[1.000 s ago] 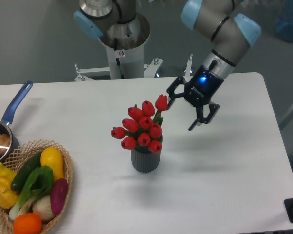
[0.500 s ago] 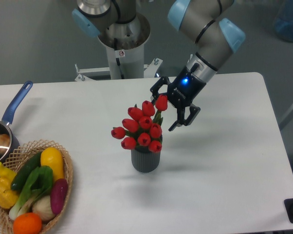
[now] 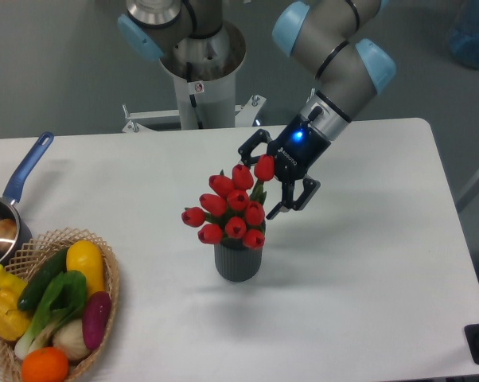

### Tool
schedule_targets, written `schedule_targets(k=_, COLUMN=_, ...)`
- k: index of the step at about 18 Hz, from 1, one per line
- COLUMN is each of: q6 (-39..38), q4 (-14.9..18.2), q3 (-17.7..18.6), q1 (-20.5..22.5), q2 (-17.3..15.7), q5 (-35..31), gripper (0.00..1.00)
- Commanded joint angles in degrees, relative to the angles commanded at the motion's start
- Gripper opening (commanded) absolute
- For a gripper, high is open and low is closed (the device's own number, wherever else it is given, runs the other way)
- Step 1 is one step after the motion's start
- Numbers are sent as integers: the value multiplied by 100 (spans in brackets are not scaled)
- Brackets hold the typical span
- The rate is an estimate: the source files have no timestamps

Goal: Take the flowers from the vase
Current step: 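Close the gripper on the tulip stems just below the blooms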

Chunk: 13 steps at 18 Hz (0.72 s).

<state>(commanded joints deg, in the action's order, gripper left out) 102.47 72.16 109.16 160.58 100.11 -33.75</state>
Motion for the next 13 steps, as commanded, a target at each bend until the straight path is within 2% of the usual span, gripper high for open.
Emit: schedule_targets(k=13, q6=53, q4=-9, q3=9, q1=-150, q2=88, q5=35, gripper=100)
